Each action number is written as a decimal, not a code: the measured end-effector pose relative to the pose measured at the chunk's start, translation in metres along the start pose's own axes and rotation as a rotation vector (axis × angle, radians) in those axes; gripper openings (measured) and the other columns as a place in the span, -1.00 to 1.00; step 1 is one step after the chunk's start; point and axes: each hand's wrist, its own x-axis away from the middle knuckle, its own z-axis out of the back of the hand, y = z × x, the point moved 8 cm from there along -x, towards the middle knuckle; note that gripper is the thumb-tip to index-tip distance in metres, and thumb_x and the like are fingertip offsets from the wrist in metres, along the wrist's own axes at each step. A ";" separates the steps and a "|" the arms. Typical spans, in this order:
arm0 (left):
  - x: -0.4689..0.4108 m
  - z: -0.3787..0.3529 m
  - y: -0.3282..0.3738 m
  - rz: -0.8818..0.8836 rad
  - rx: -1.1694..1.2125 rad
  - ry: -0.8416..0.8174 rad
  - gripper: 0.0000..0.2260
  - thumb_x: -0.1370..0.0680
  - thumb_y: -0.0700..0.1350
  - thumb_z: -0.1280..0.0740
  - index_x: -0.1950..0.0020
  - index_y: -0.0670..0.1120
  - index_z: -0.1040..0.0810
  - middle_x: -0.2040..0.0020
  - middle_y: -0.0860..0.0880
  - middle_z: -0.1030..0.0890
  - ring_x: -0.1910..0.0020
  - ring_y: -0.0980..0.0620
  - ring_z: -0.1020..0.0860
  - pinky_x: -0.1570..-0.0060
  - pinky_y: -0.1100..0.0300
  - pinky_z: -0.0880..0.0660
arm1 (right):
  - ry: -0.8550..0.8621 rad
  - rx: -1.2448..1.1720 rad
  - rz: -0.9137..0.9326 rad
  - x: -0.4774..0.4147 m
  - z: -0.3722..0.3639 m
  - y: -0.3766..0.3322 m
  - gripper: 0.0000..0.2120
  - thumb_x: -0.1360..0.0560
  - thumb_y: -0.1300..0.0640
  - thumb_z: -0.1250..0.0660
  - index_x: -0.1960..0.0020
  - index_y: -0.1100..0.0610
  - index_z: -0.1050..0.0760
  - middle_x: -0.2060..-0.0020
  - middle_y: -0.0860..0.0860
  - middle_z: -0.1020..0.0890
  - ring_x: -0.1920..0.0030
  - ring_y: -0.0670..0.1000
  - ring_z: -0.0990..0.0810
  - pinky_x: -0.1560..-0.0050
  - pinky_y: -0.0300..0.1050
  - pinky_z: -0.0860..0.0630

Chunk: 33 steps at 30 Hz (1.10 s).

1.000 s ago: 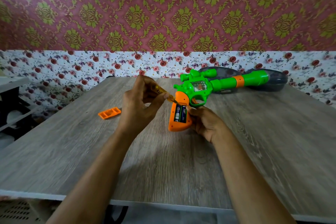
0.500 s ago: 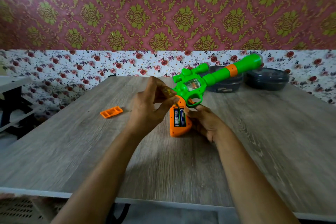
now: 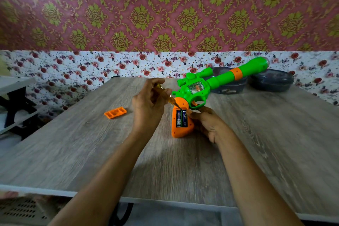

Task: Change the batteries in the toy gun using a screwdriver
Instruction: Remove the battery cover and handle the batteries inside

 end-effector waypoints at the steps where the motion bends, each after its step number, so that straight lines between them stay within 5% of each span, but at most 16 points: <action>1: 0.000 0.003 -0.002 0.030 0.020 0.034 -0.83 -0.52 -0.26 -0.35 -0.05 -0.06 -0.48 0.19 -0.09 -0.64 0.19 0.08 -0.65 0.17 0.18 -0.62 | 0.005 0.006 0.003 0.000 0.000 0.000 -0.86 -0.48 0.31 -0.29 0.10 0.09 -0.53 0.44 -0.09 -0.67 0.41 -0.16 -0.64 0.35 -0.24 -0.59; 11: -0.003 0.029 -0.057 0.458 0.144 0.213 -0.79 -0.55 -0.16 -0.34 -0.02 -0.32 -0.50 0.19 -0.18 -0.61 0.25 0.00 -0.63 0.35 0.33 -0.58 | 0.037 0.032 -0.012 -0.002 0.000 0.001 -0.92 -0.47 0.28 -0.31 0.13 0.13 -0.53 0.43 -0.11 -0.66 0.28 -0.09 -0.60 0.20 -0.15 -0.52; 15: 0.005 0.027 -0.079 0.659 0.304 0.230 -0.83 -0.56 -0.16 -0.33 0.12 -0.27 -0.49 0.13 -0.23 -0.60 0.20 -0.04 -0.64 0.31 0.30 -0.61 | 0.025 -0.003 -0.029 0.000 0.000 0.000 -0.90 -0.48 0.30 -0.29 0.12 0.13 -0.51 0.44 -0.10 -0.66 0.34 -0.13 -0.62 0.32 -0.23 -0.55; 22: -0.004 0.035 -0.048 0.461 0.382 0.345 -0.90 -0.65 -0.17 -0.13 -0.15 -0.10 -0.37 0.18 -0.04 -0.48 0.22 0.10 -0.52 0.14 0.19 -0.61 | 0.004 -0.109 -0.041 0.003 -0.001 -0.004 -0.88 -0.51 0.29 -0.24 0.12 0.13 -0.52 0.45 -0.07 -0.67 0.42 -0.16 -0.64 0.42 -0.26 -0.57; 27: -0.008 0.019 -0.031 0.282 0.103 0.084 -0.77 -0.64 -0.18 -0.12 -0.29 -0.06 -0.38 0.24 0.01 -0.39 0.39 0.15 -0.33 0.47 0.31 -0.34 | -0.048 -0.186 -0.041 0.004 -0.009 -0.006 -0.87 -0.53 0.28 -0.21 0.09 0.13 -0.51 0.44 -0.05 -0.67 0.41 -0.15 -0.65 0.40 -0.27 -0.58; 30: -0.005 0.000 -0.032 0.291 -0.151 -0.154 -0.83 -0.57 0.01 -0.28 0.01 -0.06 -0.57 0.25 0.06 -0.59 0.45 0.21 -0.37 0.45 0.27 -0.29 | -0.066 -0.183 -0.040 0.006 -0.015 -0.008 -0.88 -0.52 0.28 -0.22 0.09 0.12 -0.51 0.43 -0.06 -0.67 0.41 -0.17 -0.64 0.37 -0.27 -0.58; 33: 0.007 -0.022 -0.038 0.296 -0.317 -0.439 -0.66 -0.56 -0.02 -0.31 0.12 -0.34 -0.55 0.53 0.08 -0.34 0.61 0.19 -0.25 0.57 0.39 -0.14 | -0.058 -0.142 -0.022 0.007 -0.016 -0.010 -0.88 -0.52 0.27 -0.24 0.09 0.13 -0.54 0.40 -0.05 -0.68 0.35 -0.13 -0.65 0.31 -0.26 -0.59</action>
